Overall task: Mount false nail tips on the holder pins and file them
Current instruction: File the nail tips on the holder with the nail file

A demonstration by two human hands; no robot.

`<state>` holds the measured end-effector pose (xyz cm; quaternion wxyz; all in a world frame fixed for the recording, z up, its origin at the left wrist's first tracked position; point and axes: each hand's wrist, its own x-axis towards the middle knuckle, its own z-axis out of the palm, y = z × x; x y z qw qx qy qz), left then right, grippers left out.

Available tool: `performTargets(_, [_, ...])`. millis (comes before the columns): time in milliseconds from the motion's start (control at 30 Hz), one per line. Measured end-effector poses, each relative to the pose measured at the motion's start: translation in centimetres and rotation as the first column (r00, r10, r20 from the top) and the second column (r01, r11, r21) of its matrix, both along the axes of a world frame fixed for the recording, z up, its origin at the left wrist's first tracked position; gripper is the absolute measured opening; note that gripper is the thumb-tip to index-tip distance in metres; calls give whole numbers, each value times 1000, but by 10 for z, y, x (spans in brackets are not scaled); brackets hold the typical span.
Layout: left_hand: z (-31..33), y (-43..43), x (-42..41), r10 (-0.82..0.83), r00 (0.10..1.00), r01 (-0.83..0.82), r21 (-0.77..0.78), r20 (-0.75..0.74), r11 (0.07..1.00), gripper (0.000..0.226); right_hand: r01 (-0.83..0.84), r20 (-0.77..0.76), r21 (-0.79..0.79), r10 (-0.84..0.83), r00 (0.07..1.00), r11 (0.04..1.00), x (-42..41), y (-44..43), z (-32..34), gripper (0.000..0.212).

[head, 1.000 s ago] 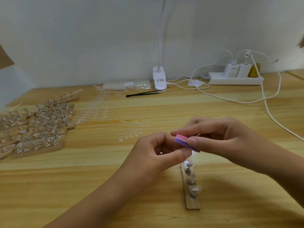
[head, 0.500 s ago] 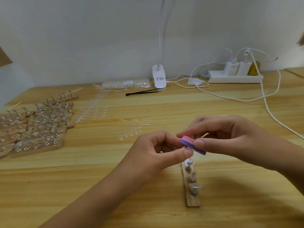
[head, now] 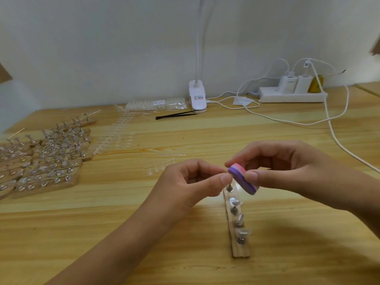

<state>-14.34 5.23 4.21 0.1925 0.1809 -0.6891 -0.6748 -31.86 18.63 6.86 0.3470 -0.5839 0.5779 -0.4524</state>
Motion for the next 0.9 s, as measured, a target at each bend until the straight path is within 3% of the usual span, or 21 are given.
performTargets(133, [0, 2, -3, 13, 999, -6, 130, -51, 992, 25, 96, 157, -94, -80, 984, 991, 6, -5, -7, 23])
performTargets(233, [0, 2, -2, 50, 996, -31, 243, -75, 970, 28, 44, 127, -68, -35, 991, 997, 12, -5, -8, 22])
performTargets(333, [0, 3, -3, 64, 995, -41, 284, -75, 958, 30, 205, 200, -171, -170, 965, 964, 11, -6, -8, 22])
performTargets(400, [-1, 4, -3, 57, 996, -31, 308, -74, 951, 31, 207, 225, -162, -168, 960, 965, 13, -6, -8, 23])
performTargets(500, [0, 5, -2, 29, 996, 1, 332, -85, 943, 28, 101, 185, -103, -80, 979, 990, 16, -5, -8, 22])
performTargets(600, [1, 4, -3, 54, 996, -28, 352, -65, 936, 27, 238, 238, -177, -194, 952, 955, 16, -5, -7, 21])
performTargets(900, [-2, 2, -2, 34, 999, -26, 279, -23, 960, 31, 218, 251, -195, -167, 954, 956, 21, -7, -10, 28])
